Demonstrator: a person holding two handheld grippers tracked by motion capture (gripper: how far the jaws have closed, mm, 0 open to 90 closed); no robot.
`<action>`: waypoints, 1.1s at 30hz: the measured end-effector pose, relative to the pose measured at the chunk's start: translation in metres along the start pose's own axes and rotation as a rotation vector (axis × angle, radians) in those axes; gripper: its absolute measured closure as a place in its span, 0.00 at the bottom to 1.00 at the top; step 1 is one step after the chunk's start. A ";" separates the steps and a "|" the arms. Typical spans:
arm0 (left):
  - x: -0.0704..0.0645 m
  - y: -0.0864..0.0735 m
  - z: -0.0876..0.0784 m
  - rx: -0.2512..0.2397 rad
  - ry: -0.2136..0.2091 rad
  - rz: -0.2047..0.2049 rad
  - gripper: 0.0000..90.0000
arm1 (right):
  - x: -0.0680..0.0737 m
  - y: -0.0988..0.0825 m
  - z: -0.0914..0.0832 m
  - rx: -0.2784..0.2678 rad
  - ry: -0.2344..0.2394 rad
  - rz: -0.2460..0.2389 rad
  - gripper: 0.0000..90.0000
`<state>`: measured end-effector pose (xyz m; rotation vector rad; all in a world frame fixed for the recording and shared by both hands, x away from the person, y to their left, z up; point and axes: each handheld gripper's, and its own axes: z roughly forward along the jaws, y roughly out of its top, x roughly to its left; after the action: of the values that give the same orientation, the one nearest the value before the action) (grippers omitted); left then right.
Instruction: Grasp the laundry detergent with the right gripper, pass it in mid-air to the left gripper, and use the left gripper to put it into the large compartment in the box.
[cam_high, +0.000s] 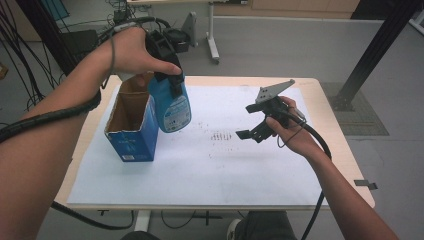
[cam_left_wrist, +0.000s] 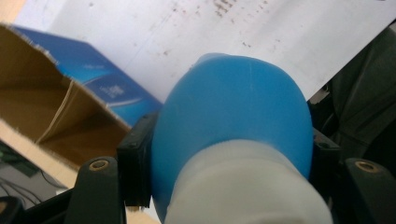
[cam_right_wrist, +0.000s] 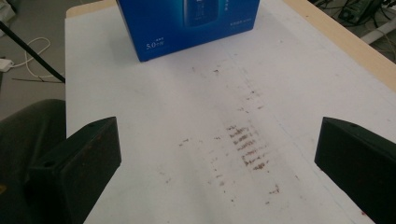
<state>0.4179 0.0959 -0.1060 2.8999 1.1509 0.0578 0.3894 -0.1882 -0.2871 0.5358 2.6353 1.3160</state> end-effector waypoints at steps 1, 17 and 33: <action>0.002 -0.001 -0.003 0.003 0.001 -0.014 0.40 | -0.001 -0.001 -0.002 0.002 -0.006 0.003 0.00; 0.046 -0.020 -0.054 -0.075 0.029 -0.393 0.41 | -0.011 -0.010 -0.030 0.039 -0.069 0.060 0.00; 0.087 -0.038 -0.078 -0.056 0.055 -0.706 0.41 | -0.012 -0.010 -0.049 0.033 -0.099 0.076 0.00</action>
<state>0.4516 0.1837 -0.0273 2.2882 2.0529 0.1510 0.3844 -0.2345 -0.2661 0.6942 2.5842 1.2340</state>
